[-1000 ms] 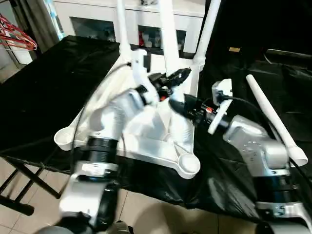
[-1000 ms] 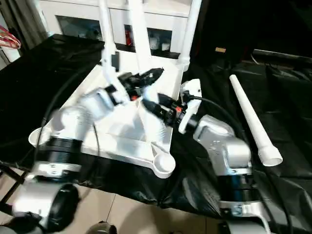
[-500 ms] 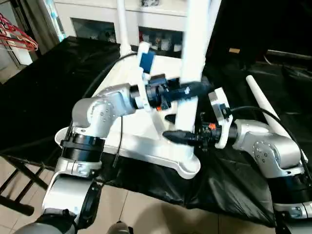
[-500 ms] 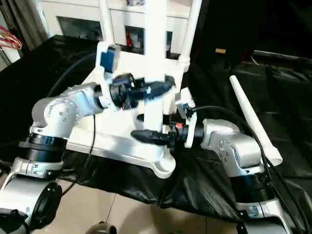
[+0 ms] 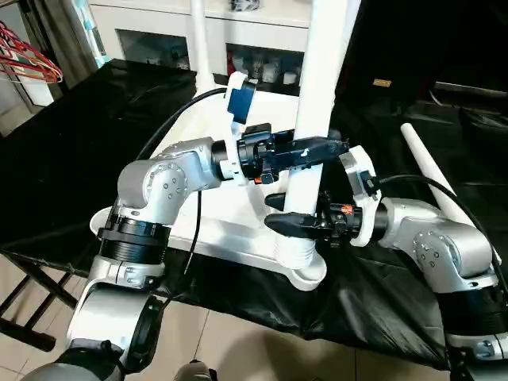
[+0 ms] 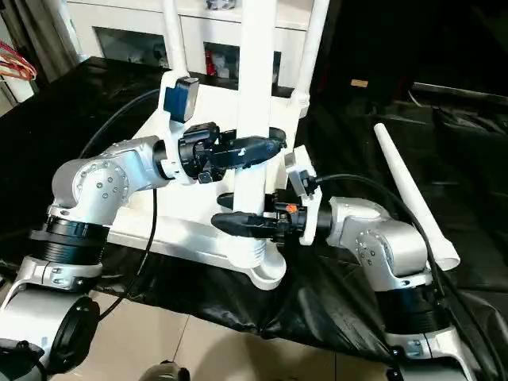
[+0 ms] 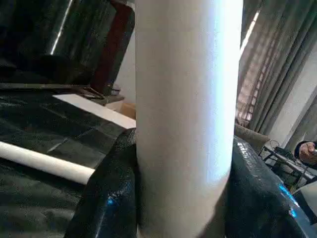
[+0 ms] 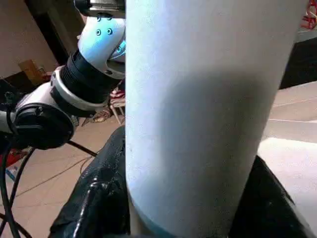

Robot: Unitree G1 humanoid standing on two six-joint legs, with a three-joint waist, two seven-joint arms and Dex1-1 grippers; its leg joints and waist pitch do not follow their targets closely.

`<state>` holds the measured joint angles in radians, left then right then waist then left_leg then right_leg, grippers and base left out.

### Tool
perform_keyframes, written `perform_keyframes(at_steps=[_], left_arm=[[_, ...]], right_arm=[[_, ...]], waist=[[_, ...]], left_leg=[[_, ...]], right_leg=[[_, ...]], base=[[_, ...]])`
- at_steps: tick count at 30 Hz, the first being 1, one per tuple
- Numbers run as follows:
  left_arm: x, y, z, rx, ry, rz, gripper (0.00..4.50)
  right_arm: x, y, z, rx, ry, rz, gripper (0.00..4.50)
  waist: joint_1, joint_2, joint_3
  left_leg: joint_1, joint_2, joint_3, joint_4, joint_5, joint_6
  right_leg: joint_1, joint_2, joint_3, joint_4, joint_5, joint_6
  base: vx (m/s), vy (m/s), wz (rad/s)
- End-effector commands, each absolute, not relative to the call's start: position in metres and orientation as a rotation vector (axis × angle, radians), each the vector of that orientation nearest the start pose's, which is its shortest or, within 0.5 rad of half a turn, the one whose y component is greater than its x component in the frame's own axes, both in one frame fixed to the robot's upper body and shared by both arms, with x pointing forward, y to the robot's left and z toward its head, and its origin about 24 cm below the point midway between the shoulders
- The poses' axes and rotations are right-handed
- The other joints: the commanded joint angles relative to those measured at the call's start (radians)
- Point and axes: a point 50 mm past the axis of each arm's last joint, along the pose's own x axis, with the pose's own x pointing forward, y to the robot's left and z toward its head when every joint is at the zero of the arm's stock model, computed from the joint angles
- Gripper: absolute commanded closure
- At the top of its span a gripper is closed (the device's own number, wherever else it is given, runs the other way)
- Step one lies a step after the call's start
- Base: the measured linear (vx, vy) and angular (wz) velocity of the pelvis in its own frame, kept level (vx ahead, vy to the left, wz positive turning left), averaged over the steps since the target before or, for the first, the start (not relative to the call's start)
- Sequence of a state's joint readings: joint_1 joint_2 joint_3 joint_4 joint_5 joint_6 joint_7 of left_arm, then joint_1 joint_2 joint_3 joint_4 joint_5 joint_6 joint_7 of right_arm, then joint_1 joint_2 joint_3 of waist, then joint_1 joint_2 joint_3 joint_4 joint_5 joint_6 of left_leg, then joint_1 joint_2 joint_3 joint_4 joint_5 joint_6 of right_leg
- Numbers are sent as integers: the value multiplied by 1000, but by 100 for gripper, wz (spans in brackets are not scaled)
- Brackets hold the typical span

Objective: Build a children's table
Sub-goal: Pick table leg

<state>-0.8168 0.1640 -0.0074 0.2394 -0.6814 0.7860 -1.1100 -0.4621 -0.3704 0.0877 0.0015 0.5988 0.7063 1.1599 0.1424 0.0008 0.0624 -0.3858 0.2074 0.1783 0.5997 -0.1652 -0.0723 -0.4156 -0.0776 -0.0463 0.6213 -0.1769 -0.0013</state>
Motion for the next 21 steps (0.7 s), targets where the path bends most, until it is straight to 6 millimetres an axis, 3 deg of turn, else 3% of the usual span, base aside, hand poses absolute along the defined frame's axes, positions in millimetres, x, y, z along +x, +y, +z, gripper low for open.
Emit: perform_keyframes(at_steps=[1, 2, 3, 4, 6, 9, 15, 21], left_arm=[[315, 59, 197, -468, 34, -1594, 264], [317, 58, 197, -458, 23, -1558, 264], [317, 58, 197, -458, 23, -1558, 208], [320, 58, 196, -450, 15, -1519, 194], [324, 59, 196, -440, -5, -1442, 194], [332, 59, 195, -398, -36, -1291, 160], [340, 59, 197, -393, -45, -1114, 159], [342, 56, 202, -419, -90, -1041, 220]], right_arm=[[283, -120, 127, 262, 215, 1379, 256], [285, -119, 127, 258, 207, 1349, 257], [285, -119, 127, 258, 207, 1349, 258], [288, -118, 127, 240, 200, 1302, 258], [292, -117, 127, 222, 191, 1240, 259], [299, -115, 126, 183, 185, 1144, 259], [302, -113, 127, 163, 172, 1096, 259], [305, -112, 128, 144, 159, 1064, 259]], waist=[[0, -14, -80], [-1, -14, -80], [-1, -14, -81], [-1, -15, -80], [-2, -14, -79], [-4, -14, -80], [-6, -19, -81], [-3, -24, -79]], left_leg=[[15, 11, 0, -61, -131, 21], [14, 11, 0, -61, -130, 20], [14, 11, 0, -61, -130, 19], [14, 12, 0, -61, -135, 15], [14, 12, 0, -62, -138, 3], [15, 12, -1, -63, -144, -10], [12, 11, -1, -62, -130, -1], [11, 9, 0, -61, -131, 11]], right_leg=[[62, -51, 30, -64, -141, -216], [62, -51, 30, -64, -142, -215], [63, -51, 30, -64, -141, -214], [61, -51, 31, -65, -149, -209], [60, -51, 31, -66, -161, -201], [60, -51, 32, -69, -176, -179], [63, -49, 32, -65, -143, -169], [62, -49, 31, -69, -169, -167]], base=[[0, 0, 0], [0, 0, 0], [0, 0, 0], [0, 0, 0], [0, 0, 0], [0, 0, 0], [0, 0, 0], [0, 0, 0]])
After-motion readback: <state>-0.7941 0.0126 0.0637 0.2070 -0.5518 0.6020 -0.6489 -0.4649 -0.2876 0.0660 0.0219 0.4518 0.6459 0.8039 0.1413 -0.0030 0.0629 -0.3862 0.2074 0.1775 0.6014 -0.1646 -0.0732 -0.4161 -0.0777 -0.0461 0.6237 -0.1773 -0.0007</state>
